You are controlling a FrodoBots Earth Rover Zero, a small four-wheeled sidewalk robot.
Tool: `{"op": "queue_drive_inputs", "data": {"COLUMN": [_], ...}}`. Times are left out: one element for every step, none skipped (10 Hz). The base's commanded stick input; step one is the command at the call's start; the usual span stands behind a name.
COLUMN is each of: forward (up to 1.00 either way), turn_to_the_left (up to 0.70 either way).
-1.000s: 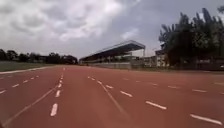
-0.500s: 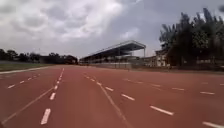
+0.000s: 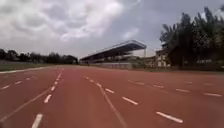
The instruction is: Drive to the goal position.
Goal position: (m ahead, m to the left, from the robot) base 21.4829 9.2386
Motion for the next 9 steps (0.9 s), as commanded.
{"op": "queue_drive_inputs", "data": {"forward": [0.45,0.45,0.45,0.45,0.45,0.45,0.45,0.45,0.45], "turn_to_the_left": [0.00,0.00,0.00,0.00,0.00,0.00,0.00,0.00,0.00]}}
